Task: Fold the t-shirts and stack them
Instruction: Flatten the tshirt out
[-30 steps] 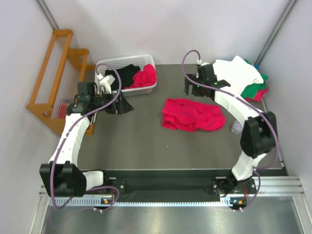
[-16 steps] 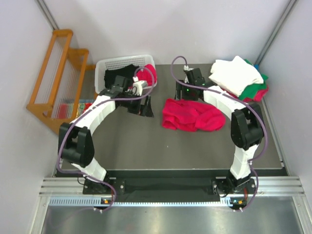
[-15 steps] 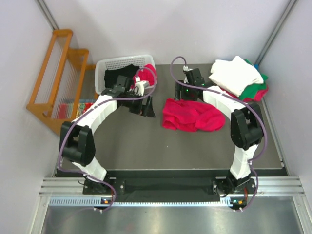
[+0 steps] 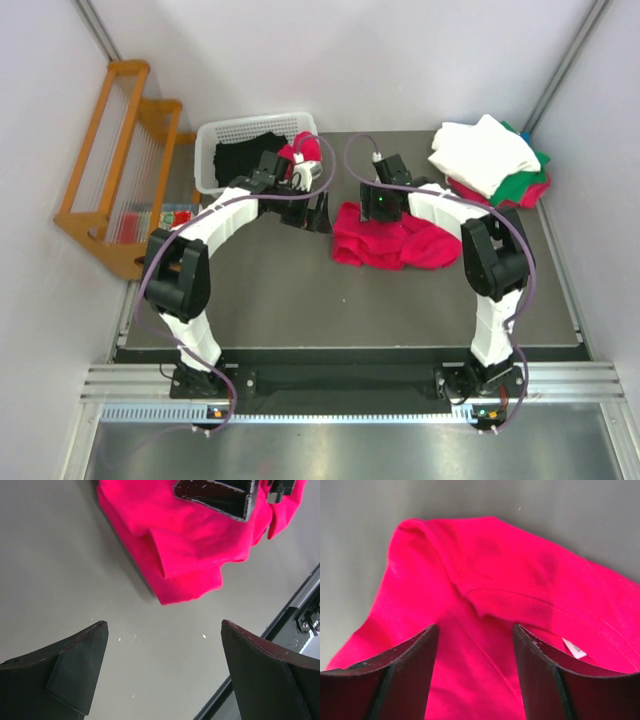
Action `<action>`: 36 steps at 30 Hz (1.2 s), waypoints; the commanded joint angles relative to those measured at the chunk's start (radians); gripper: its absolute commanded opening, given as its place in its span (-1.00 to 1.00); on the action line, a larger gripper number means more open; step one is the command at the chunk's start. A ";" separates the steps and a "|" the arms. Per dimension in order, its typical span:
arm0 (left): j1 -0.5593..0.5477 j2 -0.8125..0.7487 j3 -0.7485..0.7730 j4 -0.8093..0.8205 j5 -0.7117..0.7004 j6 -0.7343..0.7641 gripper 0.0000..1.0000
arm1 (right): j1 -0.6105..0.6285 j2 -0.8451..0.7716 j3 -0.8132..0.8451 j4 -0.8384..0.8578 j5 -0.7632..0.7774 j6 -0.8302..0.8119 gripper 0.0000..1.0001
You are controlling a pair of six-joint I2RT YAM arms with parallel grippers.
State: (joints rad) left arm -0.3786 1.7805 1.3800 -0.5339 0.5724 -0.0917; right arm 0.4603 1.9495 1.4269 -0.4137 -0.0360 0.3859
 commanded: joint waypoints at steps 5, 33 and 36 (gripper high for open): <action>-0.071 0.074 0.068 0.080 -0.008 -0.032 0.97 | -0.040 0.061 0.084 0.036 0.027 -0.007 0.12; -0.189 0.309 0.205 -0.063 -0.074 -0.063 0.97 | -0.143 -0.035 0.103 0.050 0.094 -0.042 -1.00; -0.198 0.324 0.209 -0.066 -0.083 -0.065 0.97 | -0.146 -0.038 0.098 0.050 0.091 -0.042 -1.00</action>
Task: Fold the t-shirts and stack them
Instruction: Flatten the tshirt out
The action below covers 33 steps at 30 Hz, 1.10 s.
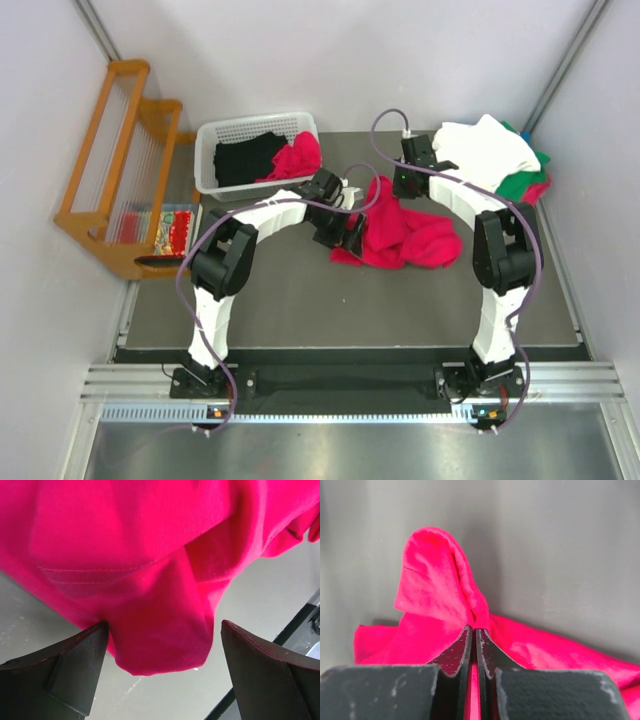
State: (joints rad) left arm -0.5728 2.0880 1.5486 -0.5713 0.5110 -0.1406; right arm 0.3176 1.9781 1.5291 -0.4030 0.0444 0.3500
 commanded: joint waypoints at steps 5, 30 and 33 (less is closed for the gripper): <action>-0.009 -0.002 0.039 -0.030 -0.046 0.002 0.95 | -0.006 -0.065 0.005 0.039 -0.003 -0.006 -1.00; 0.321 -0.377 0.277 -0.387 -0.198 0.294 -1.00 | -0.038 -0.215 -0.018 0.055 -0.009 0.001 -1.00; 0.344 -0.474 0.236 -0.453 -0.195 0.377 -1.00 | -0.038 -0.275 -0.064 0.076 -0.041 0.015 -1.00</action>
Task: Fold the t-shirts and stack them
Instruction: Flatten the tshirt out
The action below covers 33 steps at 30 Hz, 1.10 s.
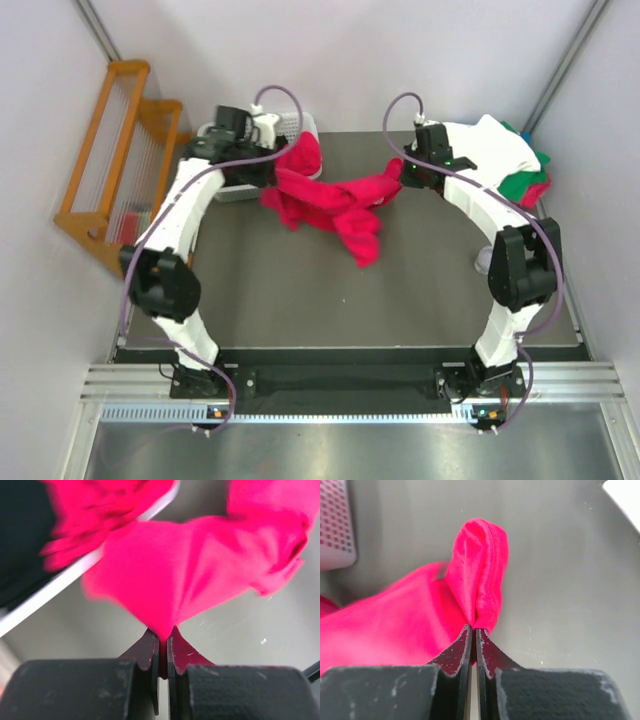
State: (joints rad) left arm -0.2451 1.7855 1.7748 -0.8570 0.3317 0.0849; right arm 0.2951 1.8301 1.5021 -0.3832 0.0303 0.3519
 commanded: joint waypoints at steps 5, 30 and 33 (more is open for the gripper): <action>0.017 -0.311 -0.066 -0.292 0.056 0.222 -1.00 | -0.004 -0.254 -0.117 0.073 -0.108 0.041 -1.00; 0.009 -0.656 -0.009 -0.652 0.418 0.394 -0.82 | 0.059 -1.206 -0.355 -0.160 -0.041 -0.034 -1.00; 0.009 -0.702 -0.136 -0.652 0.444 0.372 -0.62 | 0.061 -1.224 -0.364 -0.180 -0.036 -0.024 -1.00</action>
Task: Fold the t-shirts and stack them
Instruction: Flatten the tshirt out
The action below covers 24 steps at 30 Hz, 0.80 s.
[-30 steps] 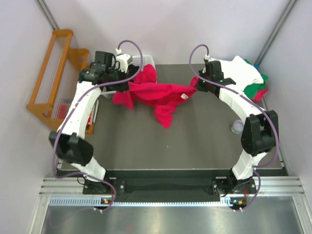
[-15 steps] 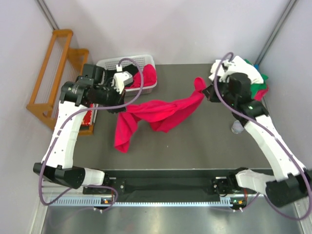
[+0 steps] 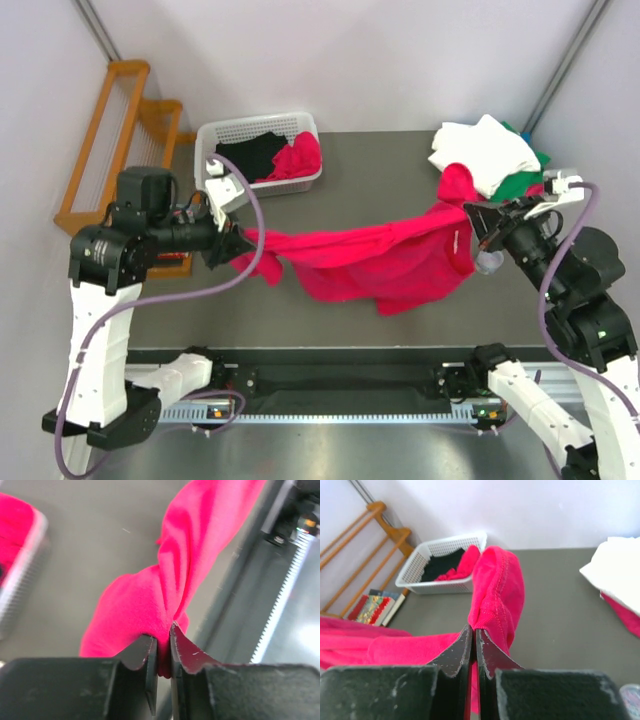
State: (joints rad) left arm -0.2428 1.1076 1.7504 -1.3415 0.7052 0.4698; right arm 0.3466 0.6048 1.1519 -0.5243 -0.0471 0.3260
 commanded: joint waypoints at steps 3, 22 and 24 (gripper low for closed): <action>0.000 -0.054 -0.232 -0.147 0.077 0.021 -0.61 | 0.008 0.013 -0.032 -0.040 0.084 0.007 -1.00; -0.126 0.550 -0.283 0.010 0.074 0.067 -0.82 | 0.008 0.625 -0.141 0.334 0.217 0.053 -1.00; -0.232 0.558 -0.255 -0.041 0.018 0.101 -0.64 | 0.008 0.690 -0.106 0.351 0.223 0.054 -1.00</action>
State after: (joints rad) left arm -0.3000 1.6478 1.3804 -1.2617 0.6884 0.4812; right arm 0.3470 1.1984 0.9646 -0.3054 0.1371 0.3779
